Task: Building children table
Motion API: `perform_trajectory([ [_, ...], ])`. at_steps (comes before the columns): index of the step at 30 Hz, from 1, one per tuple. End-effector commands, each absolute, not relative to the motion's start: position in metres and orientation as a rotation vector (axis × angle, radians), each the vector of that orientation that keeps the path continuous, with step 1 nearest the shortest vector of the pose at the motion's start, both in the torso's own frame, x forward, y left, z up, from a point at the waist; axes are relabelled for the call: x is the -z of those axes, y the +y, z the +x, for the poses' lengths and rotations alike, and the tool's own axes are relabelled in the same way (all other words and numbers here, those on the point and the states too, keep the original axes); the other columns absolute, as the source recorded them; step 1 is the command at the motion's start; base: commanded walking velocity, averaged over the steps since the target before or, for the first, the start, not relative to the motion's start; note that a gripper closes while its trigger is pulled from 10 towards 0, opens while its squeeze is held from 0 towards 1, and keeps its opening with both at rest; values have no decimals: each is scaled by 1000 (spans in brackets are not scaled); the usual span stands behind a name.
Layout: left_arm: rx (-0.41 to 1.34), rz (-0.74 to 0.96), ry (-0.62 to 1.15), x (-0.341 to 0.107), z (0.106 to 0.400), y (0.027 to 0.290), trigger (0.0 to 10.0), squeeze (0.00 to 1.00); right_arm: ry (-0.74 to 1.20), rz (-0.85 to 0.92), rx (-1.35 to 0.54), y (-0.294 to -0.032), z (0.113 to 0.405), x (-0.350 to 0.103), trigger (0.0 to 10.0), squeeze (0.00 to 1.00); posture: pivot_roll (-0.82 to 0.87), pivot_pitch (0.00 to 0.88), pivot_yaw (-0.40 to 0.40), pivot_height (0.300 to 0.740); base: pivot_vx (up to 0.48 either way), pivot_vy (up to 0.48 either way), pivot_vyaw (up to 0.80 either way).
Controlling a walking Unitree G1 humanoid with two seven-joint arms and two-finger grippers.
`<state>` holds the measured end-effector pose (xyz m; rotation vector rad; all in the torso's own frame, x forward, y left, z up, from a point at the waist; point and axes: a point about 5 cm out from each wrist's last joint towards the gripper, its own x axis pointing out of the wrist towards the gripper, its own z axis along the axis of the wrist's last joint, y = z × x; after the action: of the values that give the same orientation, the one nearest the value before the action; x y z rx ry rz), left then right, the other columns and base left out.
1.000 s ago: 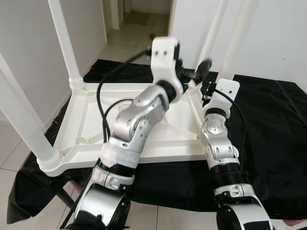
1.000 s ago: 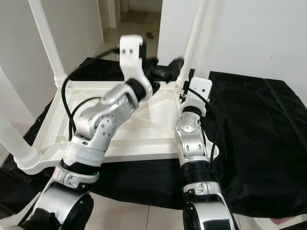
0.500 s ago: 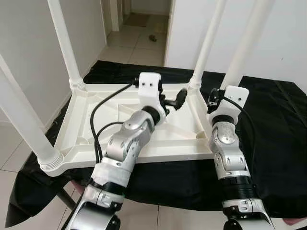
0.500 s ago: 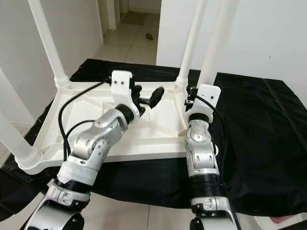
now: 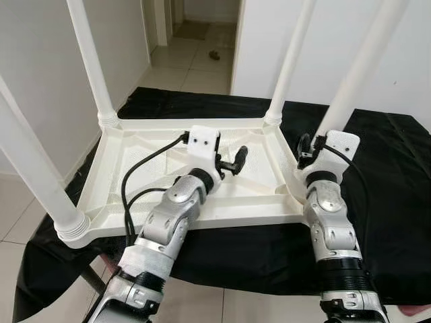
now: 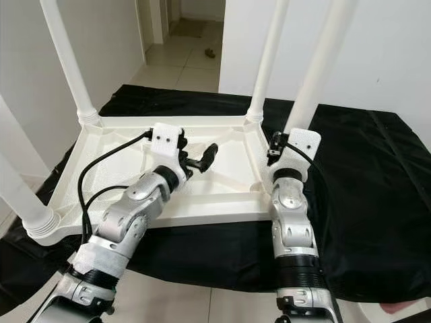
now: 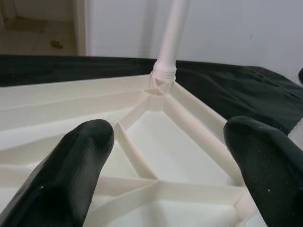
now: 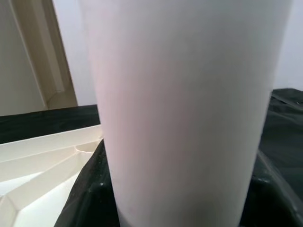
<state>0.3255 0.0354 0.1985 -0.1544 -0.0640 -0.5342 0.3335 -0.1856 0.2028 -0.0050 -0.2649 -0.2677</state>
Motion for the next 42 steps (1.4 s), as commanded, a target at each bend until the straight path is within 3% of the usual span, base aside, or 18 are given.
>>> perform_trajectory([
  [1, 696, -121, -91, -200, 316, 28, 10000, 0, -272, 3, 270, -190, 330, -204, 10000, 0, 21, 0, 9, 740, 0, 0, 0],
  [23, 982, 170, -191, -180, 270, 5, 10000, 0, -234, -81, 224, -197, 310, -190, 10000, 0, 41, 9, -12, 740, 0, 0, 0],
  [42, 1035, 163, -177, -177, 262, 5, 10000, 0, -210, -87, 225, -199, 288, -177, 10000, 0, 26, 27, 7, 740, 0, 0, 0],
])
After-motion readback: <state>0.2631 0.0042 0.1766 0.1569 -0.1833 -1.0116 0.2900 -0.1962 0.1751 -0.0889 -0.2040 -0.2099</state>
